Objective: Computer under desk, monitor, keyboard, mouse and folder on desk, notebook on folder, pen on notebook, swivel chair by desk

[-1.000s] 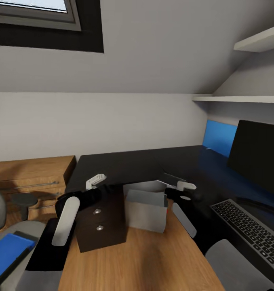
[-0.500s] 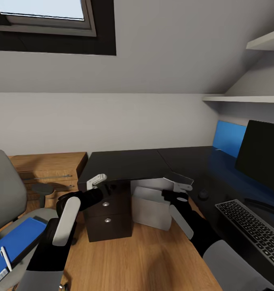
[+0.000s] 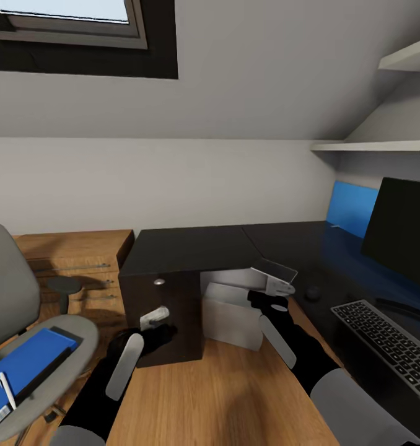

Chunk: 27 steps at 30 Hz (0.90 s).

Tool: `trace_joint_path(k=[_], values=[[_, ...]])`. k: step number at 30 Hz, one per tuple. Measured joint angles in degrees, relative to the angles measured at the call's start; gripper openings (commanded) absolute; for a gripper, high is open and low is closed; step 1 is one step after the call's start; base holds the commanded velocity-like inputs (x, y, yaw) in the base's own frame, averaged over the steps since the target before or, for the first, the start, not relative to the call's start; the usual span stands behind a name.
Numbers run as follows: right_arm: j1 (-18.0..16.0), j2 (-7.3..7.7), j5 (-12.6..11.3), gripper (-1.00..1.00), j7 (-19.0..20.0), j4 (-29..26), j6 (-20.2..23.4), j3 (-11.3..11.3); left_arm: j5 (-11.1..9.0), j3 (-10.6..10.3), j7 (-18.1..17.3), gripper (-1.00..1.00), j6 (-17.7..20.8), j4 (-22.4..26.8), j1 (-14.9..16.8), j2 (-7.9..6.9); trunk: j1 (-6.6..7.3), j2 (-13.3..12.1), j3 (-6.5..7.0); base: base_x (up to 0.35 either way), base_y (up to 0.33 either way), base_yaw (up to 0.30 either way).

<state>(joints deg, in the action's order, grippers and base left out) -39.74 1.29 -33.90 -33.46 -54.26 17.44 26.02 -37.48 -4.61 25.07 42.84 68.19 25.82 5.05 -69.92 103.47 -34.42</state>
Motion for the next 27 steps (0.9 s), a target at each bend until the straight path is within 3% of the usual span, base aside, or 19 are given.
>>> trace_joint_path(k=[3,6,8,11,19,20,23,24,26,27], values=[[0.0,-0.03,0.0,1.00,0.0,0.0,0.0,0.1,0.3,-2.5,-0.1,1.00,-6.0,-1.4,-2.1,0.02,-0.66,1.2,-0.54,0.000,0.000,0.000],[0.1,-0.04,-0.1,1.00,0.1,0.0,0.0,0.1,0.5,-7.4,0.0,1.00,-11.6,-2.4,-4.1,-0.17,-1.32,2.4,-1.08,0.000,0.000,0.000],[0.3,-0.06,-0.1,1.00,0.1,0.0,0.0,0.1,0.5,-10.0,0.0,1.00,-13.8,-2.6,-5.1,-0.26,-1.76,3.2,-1.44,0.000,0.000,0.000],[0.4,-0.09,-0.1,1.00,0.1,0.0,0.0,0.1,0.6,-12.0,0.1,1.00,-15.7,-2.9,-5.9,-0.28,-2.42,4.4,-1.97,0.000,0.000,0.000],[0.5,-0.04,-0.2,1.00,0.2,0.1,-1.2,-0.1,0.7,-13.2,0.2,1.00,-17.4,-3.1,-6.4,-0.80,-4.17,7.6,-3.41,0.000,0.000,0.000],[0.5,0.03,-0.2,1.00,0.5,0.2,-2.8,-0.1,0.8,-13.3,0.2,1.00,-17.5,-2.9,-6.4,-2.09,-4.39,8.0,-3.59,0.000,0.000,0.000],[0.5,-0.06,-0.2,1.00,0.6,1.1,-4.9,-0.1,0.7,-13.4,0.3,1.00,-17.6,-2.7,-6.4,-2.73,-5.05,9.2,-4.13,0.000,0.000,0.000],[0.5,-0.09,-0.2,1.00,0.6,1.9,-6.6,0.0,0.7,-13.3,0.3,1.00,-17.6,-2.5,-6.4,-2.91,-5.27,9.6,-4.31,0.000,0.000,0.000],[0.6,-0.19,-0.3,1.00,0.7,4.2,-13.9,0.1,0.7,-13.4,0.3,1.00,-17.6,-1.7,-6.4,-3.24,-5.71,10.4,-4.67,0.000,0.000,0.000],[0.6,-0.29,-0.2,1.00,0.7,4.7,-15.1,0.1,0.7,-13.4,0.3,1.00,-17.5,-1.7,-6.4,-3.27,-5.93,10.8,-4.85,0.000,0.000,0.000]])
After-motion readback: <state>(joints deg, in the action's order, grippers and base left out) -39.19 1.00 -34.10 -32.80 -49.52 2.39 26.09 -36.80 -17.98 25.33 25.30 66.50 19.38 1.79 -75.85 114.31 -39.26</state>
